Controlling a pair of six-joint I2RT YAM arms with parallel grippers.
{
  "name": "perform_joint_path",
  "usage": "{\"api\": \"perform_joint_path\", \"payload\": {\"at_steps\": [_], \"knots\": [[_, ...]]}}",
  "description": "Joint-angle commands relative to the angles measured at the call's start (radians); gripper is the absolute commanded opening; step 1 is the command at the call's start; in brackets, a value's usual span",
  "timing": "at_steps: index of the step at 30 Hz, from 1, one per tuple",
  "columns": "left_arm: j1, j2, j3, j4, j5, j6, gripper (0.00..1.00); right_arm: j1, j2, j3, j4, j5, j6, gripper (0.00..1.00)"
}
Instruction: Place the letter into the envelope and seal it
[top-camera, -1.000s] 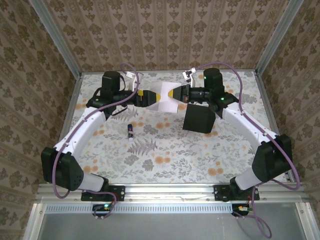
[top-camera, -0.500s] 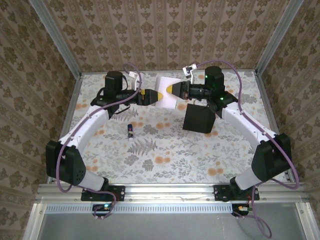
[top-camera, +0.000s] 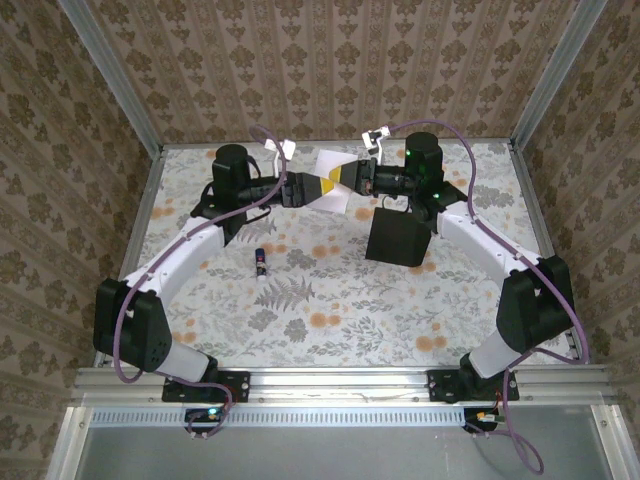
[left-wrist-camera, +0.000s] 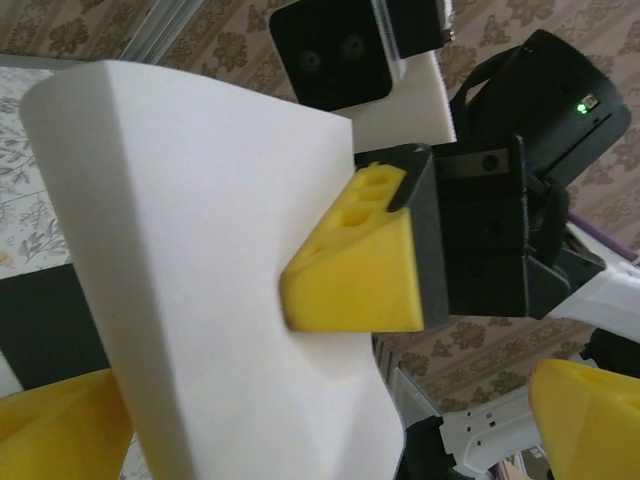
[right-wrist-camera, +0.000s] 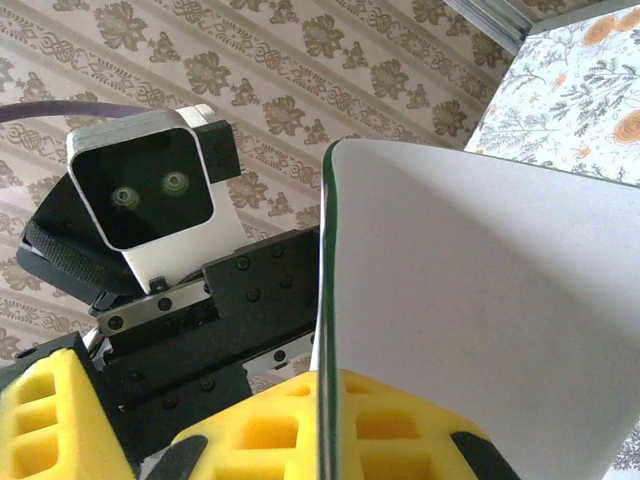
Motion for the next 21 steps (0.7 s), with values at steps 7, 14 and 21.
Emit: {"api": "perform_joint_path", "payload": {"at_steps": [7,14,21], "knots": [[-0.007,-0.014,-0.004,0.113,0.038,-0.073,0.87,0.001,0.026,-0.021,0.064,-0.012,0.019,0.00],[-0.007,-0.014,-0.005,0.091,0.050,-0.058,0.61,0.001,0.020,-0.033,0.070,-0.003,0.017,0.00],[-0.005,-0.011,0.002,0.015,0.049,-0.001,0.44,0.002,0.005,-0.037,0.069,0.003,0.012,0.00]]}}
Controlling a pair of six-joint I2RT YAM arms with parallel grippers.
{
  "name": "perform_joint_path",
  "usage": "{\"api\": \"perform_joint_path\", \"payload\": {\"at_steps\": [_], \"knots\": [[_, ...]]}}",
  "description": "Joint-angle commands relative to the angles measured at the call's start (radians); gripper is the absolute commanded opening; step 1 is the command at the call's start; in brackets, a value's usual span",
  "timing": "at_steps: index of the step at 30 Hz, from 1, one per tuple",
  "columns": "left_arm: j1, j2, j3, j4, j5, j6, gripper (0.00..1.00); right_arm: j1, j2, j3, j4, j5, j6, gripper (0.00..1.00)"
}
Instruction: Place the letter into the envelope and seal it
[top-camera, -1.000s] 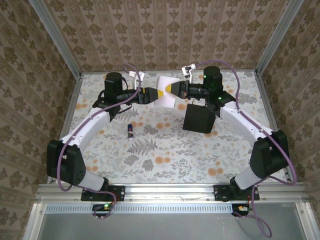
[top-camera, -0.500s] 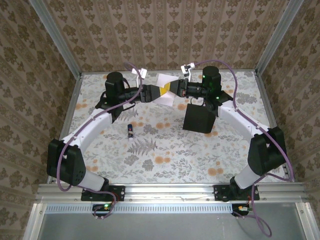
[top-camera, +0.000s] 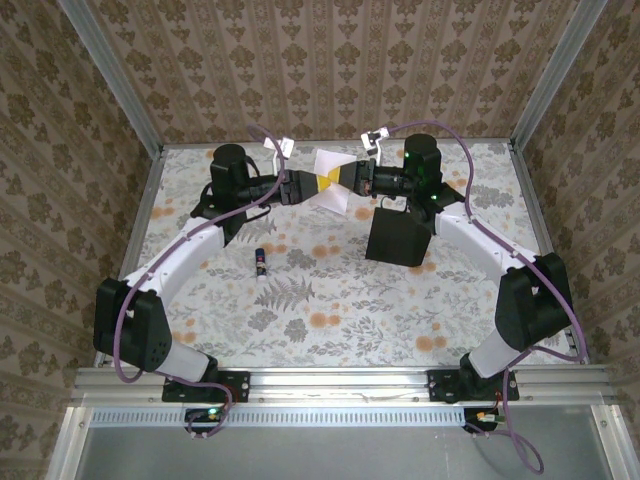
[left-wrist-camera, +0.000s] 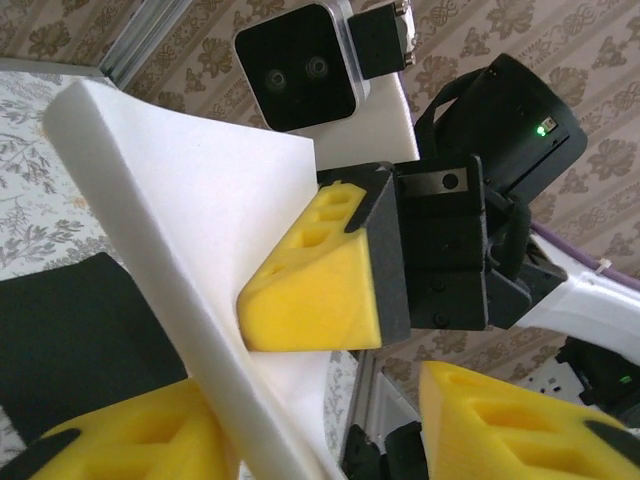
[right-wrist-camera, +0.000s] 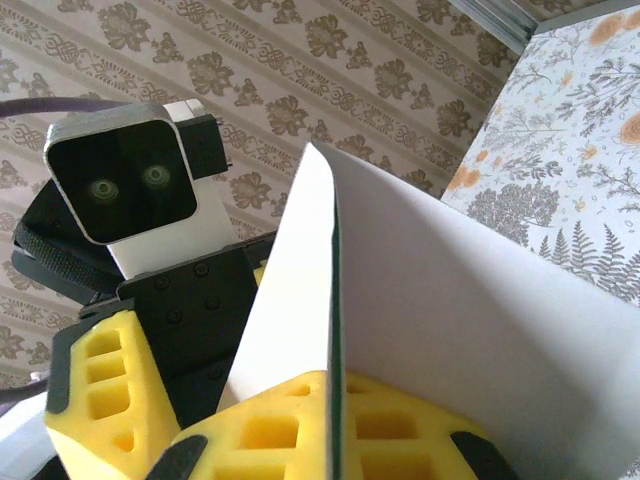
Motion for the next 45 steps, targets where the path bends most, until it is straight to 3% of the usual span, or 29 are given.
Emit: {"api": "perform_joint_path", "payload": {"at_steps": [1,14,24,28,33,36,40,45], "knots": [[-0.006,-0.009,0.011,-0.029,0.030,0.046,0.44,0.002,-0.011,-0.019,0.021,0.006,-0.006,0.00],[0.004,0.001,0.002,-0.036,0.028,0.053,0.30,-0.002,-0.066,-0.029,0.001,0.030,-0.030,0.00],[0.008,0.004,0.001,-0.035,0.026,0.047,0.10,-0.002,-0.080,-0.029,0.003,0.038,-0.027,0.04],[0.010,0.004,-0.001,-0.025,0.027,0.041,0.05,-0.001,-0.088,-0.026,-0.009,0.041,-0.033,0.18],[0.020,0.004,-0.003,0.006,0.023,0.017,0.00,-0.020,-0.127,-0.002,-0.122,0.065,-0.110,0.61],[0.029,0.003,-0.005,0.024,0.026,0.003,0.00,-0.043,-0.160,0.001,-0.186,0.086,-0.147,0.76],[0.035,0.000,-0.005,0.045,0.018,-0.006,0.00,-0.074,-0.194,-0.016,-0.248,0.116,-0.178,0.85],[0.036,-0.008,-0.023,0.154,-0.030,-0.082,0.00,-0.109,-0.221,-0.068,-0.207,0.089,-0.141,0.88]]}}
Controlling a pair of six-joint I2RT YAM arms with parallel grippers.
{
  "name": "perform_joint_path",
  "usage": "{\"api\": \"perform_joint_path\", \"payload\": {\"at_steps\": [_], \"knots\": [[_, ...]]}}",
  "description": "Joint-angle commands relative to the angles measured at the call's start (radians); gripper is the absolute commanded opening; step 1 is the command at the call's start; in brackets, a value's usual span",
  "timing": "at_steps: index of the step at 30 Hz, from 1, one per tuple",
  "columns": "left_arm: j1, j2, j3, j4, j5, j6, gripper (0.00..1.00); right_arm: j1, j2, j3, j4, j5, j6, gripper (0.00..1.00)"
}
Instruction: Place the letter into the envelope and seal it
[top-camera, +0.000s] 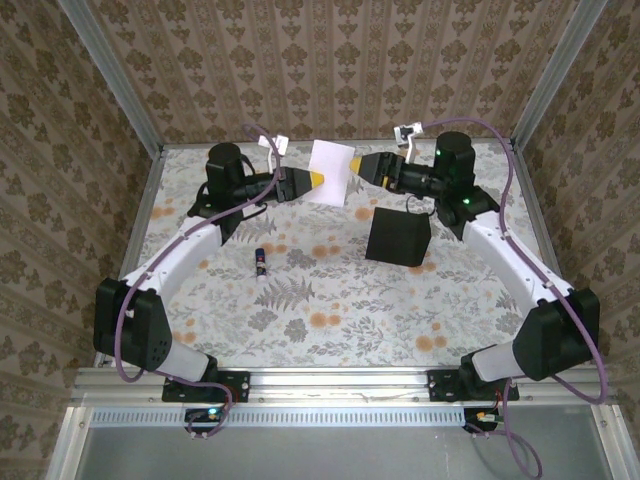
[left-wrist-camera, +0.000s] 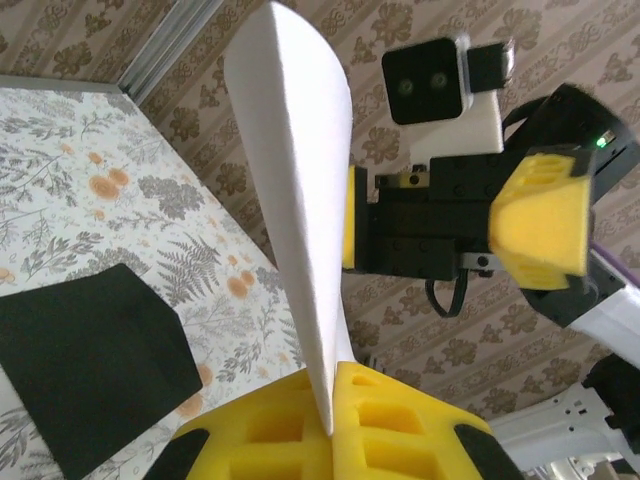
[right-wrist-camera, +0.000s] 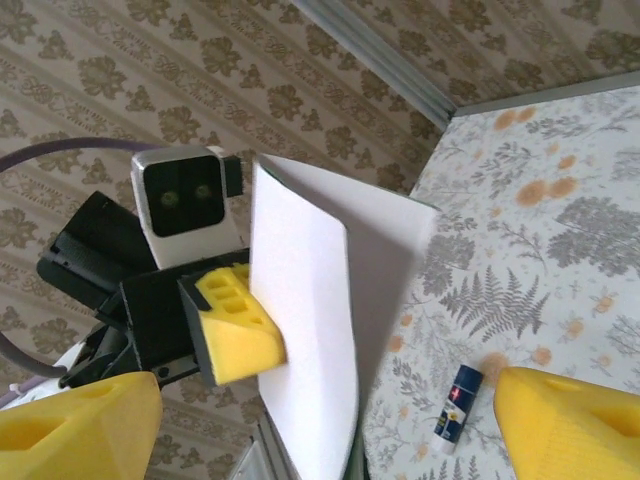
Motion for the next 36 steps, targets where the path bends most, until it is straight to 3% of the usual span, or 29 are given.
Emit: {"api": "perform_joint_path", "payload": {"at_steps": [1,9,19,25,31,36], "knots": [[0.003,-0.011,-0.029,0.147,-0.042,-0.092,0.00,-0.014,-0.026,-0.038,0.005,-0.014,0.004,0.88],[-0.076,-0.034,-0.097,0.315,-0.210,-0.200,0.00,-0.014,0.036,-0.091,0.216,-0.122,0.099,0.86],[-0.105,-0.018,-0.121,0.406,-0.254,-0.257,0.00,0.014,0.075,-0.074,0.276,-0.169,0.104,0.84],[-0.105,-0.002,-0.122,0.416,-0.255,-0.262,0.00,0.027,0.082,-0.071,0.297,-0.188,0.109,0.71],[-0.105,0.009,-0.124,0.428,-0.251,-0.271,0.00,0.026,0.088,-0.074,0.342,-0.199,0.134,0.45],[-0.104,0.010,-0.133,0.431,-0.248,-0.271,0.00,0.027,0.096,-0.070,0.375,-0.200,0.155,0.30]]}}
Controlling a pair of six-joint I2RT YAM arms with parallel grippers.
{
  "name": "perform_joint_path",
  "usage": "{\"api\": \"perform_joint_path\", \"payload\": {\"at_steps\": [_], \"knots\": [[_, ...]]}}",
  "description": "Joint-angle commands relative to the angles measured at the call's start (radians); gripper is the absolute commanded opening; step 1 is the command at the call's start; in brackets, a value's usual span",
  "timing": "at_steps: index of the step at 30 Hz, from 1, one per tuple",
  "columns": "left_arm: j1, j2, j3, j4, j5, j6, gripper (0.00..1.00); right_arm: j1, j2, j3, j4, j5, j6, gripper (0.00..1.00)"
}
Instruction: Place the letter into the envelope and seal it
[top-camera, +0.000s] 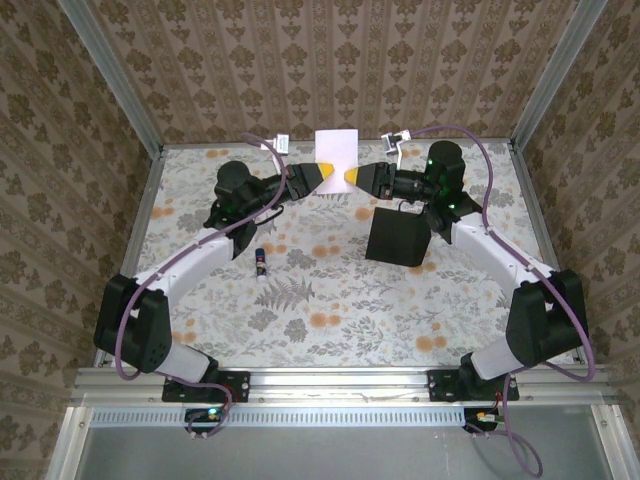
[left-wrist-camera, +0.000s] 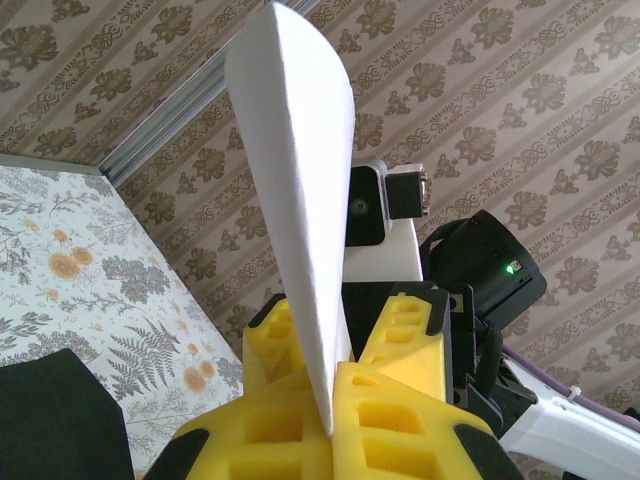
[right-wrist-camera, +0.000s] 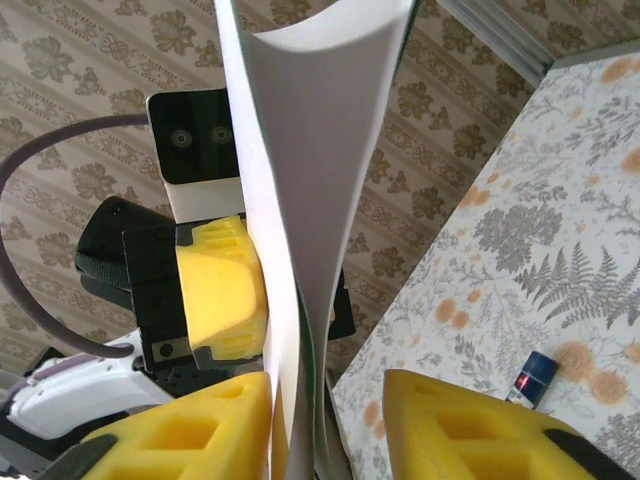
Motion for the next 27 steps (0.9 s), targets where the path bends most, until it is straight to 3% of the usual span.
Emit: {"api": "perform_joint_path", "payload": {"at_steps": [1,4,7,18,27], "knots": [[-0.001,0.009,-0.017,0.055,-0.002,-0.007,0.00,0.004,0.009,0.016,0.058,-0.024,0.013,0.27],[-0.001,0.010,-0.020,0.053,-0.005,-0.007,0.00,0.004,0.009,0.015,0.068,-0.027,0.022,0.17],[0.000,0.011,-0.024,0.056,-0.008,-0.006,0.00,0.004,0.005,0.016,0.070,-0.033,0.023,0.01],[0.049,-0.008,-0.016,0.034,0.052,-0.001,0.31,0.005,-0.020,0.016,-0.042,-0.045,-0.052,0.00],[0.103,-0.015,0.024,-0.052,0.097,0.054,0.35,0.009,-0.026,0.007,-0.077,-0.082,-0.070,0.00]]}}
